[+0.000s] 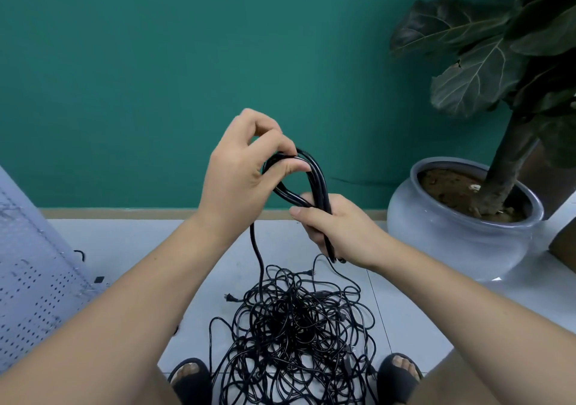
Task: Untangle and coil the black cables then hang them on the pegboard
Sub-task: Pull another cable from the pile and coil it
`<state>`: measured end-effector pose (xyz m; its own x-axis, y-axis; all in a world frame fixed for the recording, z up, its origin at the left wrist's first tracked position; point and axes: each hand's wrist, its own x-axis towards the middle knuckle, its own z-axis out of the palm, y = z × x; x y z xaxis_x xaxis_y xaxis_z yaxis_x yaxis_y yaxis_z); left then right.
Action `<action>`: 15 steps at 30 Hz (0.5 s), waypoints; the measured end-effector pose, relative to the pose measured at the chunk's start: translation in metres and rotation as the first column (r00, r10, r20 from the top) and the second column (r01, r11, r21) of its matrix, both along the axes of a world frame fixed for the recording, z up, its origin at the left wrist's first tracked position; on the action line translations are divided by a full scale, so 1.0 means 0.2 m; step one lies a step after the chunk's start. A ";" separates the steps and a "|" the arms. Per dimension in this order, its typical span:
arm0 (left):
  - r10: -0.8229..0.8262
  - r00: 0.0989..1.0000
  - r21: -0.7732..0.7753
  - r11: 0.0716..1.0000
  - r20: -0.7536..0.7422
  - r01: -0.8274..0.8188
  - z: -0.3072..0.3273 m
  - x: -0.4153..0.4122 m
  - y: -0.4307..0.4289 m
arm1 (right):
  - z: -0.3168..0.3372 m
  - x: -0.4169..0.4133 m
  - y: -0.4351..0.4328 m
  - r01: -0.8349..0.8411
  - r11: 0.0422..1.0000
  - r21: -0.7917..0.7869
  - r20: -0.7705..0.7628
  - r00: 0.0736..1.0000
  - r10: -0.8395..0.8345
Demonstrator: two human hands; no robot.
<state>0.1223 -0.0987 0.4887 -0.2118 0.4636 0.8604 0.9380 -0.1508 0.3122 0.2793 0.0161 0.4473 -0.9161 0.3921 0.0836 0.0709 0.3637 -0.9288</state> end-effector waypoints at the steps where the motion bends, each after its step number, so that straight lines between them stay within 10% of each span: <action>1: -0.007 0.998 0.006 1.000 -0.059 0.007 -0.01 -0.02 0.00 | 0.01 0.00 0.00 -0.015 1.000 -0.007 0.015 1.000 0.015; 8: -0.004 0.957 0.043 0.999 -0.291 0.017 -0.02 -0.11 0.04 | 0.04 0.02 0.00 -0.051 0.998 -0.039 0.071 0.996 0.054; 11: -0.044 0.998 -0.049 0.998 0.054 0.047 -0.03 -0.05 0.05 | 0.02 0.03 -0.01 0.004 1.000 0.004 0.021 1.000 -0.004; 15: -0.050 0.763 -0.210 0.948 0.644 0.239 -0.02 0.02 0.05 | 0.00 0.04 -0.02 0.071 0.993 0.099 -0.068 0.996 -0.064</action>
<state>0.1268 -0.0885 0.4843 -0.5668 0.7209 0.3988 0.4927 -0.0914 0.8654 0.2863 0.0122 0.4477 -0.8793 0.4394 0.1837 0.0398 0.4522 -0.8910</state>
